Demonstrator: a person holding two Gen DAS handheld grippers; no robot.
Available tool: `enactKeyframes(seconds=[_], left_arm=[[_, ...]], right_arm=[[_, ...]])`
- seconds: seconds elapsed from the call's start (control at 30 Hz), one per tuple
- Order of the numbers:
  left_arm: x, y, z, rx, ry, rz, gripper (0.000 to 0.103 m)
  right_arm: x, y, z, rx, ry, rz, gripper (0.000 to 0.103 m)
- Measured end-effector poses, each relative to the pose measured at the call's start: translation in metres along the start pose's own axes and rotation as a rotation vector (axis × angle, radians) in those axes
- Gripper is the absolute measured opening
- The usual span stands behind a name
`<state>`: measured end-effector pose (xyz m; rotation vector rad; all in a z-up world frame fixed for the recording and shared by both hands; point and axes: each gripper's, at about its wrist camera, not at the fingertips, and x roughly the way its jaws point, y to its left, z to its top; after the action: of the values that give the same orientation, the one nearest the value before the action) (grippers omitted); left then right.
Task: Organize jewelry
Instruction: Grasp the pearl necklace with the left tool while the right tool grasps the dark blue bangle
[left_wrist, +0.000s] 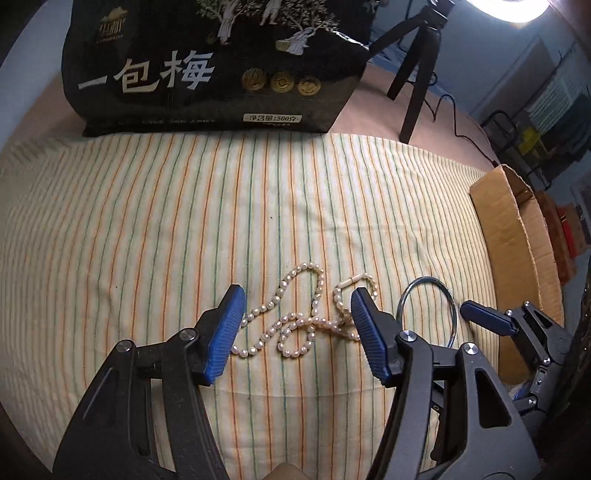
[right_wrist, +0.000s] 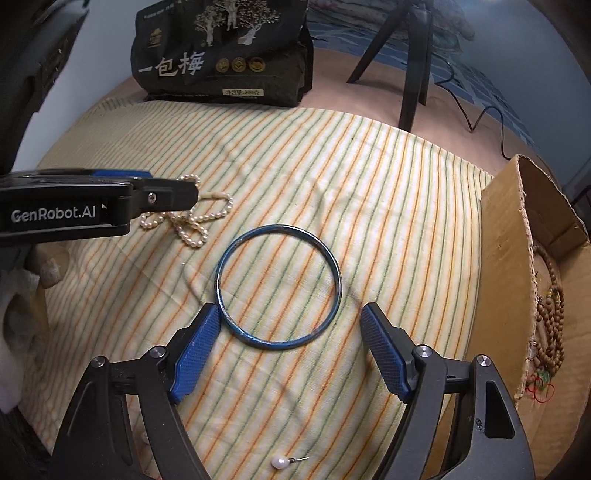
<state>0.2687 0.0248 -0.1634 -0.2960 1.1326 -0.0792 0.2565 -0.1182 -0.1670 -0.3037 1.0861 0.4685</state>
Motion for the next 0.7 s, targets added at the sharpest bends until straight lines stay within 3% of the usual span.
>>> enactKeyframes(seconds=[0.1,0.37,0.47,0.63,0.7], left_arm=[[0.001,-0.004,0.0,0.003,0.003,-0.008,0.068],[0.009,-0.026,-0.006,0.116,-0.006,0.1,0.069],[0.01,-0.027,-0.008,0.141,-0.016,0.126,0.055],[0.007,-0.021,-0.007,0.133,-0.031,0.113,0.015],[0.007,-0.019,-0.006,0.122,-0.034,0.103,0.011]], right_arm=[[0.001,0.0,0.001,0.001,0.001,-0.002,0.078],[0.002,0.0,0.001,0.006,0.0,0.006,0.078],[0.002,-0.001,0.0,0.008,-0.002,0.01,0.078],[0.002,-0.001,0.001,0.009,-0.004,0.013,0.078],[0.003,0.0,0.002,0.008,-0.003,0.009,0.078]])
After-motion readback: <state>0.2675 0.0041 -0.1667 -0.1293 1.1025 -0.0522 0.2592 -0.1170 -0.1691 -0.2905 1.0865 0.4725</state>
